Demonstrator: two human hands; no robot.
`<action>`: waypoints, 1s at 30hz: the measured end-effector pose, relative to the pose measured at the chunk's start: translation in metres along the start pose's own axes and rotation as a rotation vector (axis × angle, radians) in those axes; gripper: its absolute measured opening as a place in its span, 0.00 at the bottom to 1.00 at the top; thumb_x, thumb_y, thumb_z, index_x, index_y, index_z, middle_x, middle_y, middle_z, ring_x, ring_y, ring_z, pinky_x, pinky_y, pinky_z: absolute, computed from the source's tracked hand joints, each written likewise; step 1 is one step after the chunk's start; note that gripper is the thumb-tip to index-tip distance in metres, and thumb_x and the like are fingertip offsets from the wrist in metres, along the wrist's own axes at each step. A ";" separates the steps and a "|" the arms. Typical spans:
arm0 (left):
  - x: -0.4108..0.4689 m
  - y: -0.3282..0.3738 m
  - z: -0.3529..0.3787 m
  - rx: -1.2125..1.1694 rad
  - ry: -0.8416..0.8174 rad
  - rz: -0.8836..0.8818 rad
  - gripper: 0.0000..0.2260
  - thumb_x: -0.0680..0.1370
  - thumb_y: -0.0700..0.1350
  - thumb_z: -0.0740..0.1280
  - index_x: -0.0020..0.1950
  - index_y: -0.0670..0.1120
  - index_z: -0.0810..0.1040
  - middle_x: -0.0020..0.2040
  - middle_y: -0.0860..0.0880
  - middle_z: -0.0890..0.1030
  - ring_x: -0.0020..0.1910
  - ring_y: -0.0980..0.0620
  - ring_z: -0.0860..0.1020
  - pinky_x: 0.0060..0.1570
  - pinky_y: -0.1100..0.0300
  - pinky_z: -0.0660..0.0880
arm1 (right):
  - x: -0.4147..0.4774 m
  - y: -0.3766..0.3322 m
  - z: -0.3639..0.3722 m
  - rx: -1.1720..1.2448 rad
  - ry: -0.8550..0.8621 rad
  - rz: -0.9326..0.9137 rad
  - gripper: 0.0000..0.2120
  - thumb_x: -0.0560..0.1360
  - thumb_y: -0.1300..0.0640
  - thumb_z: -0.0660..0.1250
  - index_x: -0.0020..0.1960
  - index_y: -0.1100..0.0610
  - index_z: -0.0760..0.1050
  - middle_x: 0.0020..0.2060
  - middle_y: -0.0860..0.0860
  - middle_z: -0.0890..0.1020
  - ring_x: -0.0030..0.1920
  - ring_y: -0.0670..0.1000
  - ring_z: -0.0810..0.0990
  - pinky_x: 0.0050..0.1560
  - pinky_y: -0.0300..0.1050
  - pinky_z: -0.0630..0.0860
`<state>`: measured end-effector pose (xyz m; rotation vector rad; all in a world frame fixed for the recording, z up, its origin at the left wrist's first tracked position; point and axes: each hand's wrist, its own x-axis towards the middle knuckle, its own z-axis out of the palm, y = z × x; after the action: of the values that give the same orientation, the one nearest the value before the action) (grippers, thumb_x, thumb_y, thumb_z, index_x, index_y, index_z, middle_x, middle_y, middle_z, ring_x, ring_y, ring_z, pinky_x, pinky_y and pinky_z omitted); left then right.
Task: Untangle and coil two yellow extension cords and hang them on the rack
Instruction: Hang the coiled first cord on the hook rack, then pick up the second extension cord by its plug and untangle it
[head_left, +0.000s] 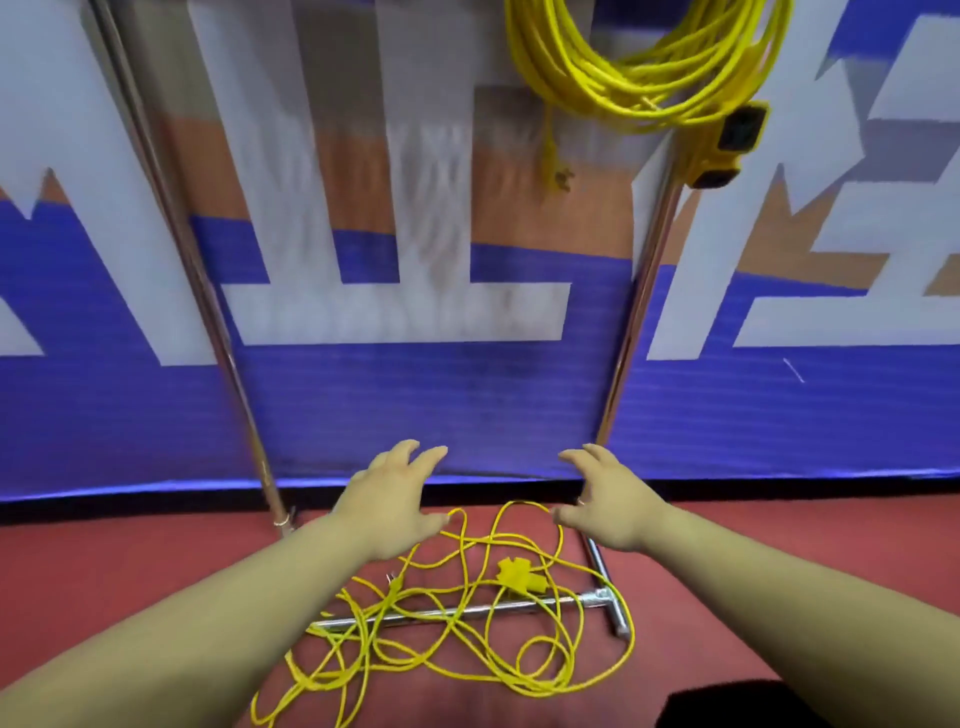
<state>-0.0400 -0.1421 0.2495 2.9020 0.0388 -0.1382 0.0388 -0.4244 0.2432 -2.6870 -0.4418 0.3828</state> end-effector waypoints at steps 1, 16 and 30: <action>-0.002 -0.016 0.014 -0.014 -0.052 -0.021 0.41 0.73 0.65 0.68 0.81 0.58 0.53 0.80 0.47 0.56 0.76 0.43 0.62 0.69 0.47 0.68 | 0.006 0.002 0.014 -0.030 -0.054 0.002 0.45 0.65 0.36 0.70 0.77 0.50 0.61 0.76 0.59 0.62 0.76 0.58 0.64 0.73 0.50 0.65; 0.031 -0.171 0.181 -0.193 -0.411 -0.162 0.48 0.69 0.67 0.70 0.81 0.54 0.51 0.79 0.45 0.60 0.77 0.45 0.61 0.74 0.52 0.62 | 0.092 0.000 0.219 -0.152 -0.531 -0.043 0.42 0.69 0.44 0.71 0.78 0.49 0.58 0.76 0.56 0.62 0.76 0.56 0.63 0.73 0.47 0.66; 0.017 -0.204 0.299 -0.331 -0.391 -0.214 0.44 0.70 0.61 0.74 0.80 0.53 0.57 0.81 0.50 0.56 0.79 0.49 0.57 0.76 0.57 0.54 | 0.185 -0.076 0.349 -0.516 -0.542 -0.553 0.22 0.78 0.54 0.60 0.72 0.49 0.64 0.66 0.53 0.77 0.69 0.57 0.74 0.74 0.58 0.59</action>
<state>-0.0575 -0.0143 -0.0889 2.4871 0.2756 -0.6648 0.0755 -0.1769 -0.0717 -2.7204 -1.5832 0.9246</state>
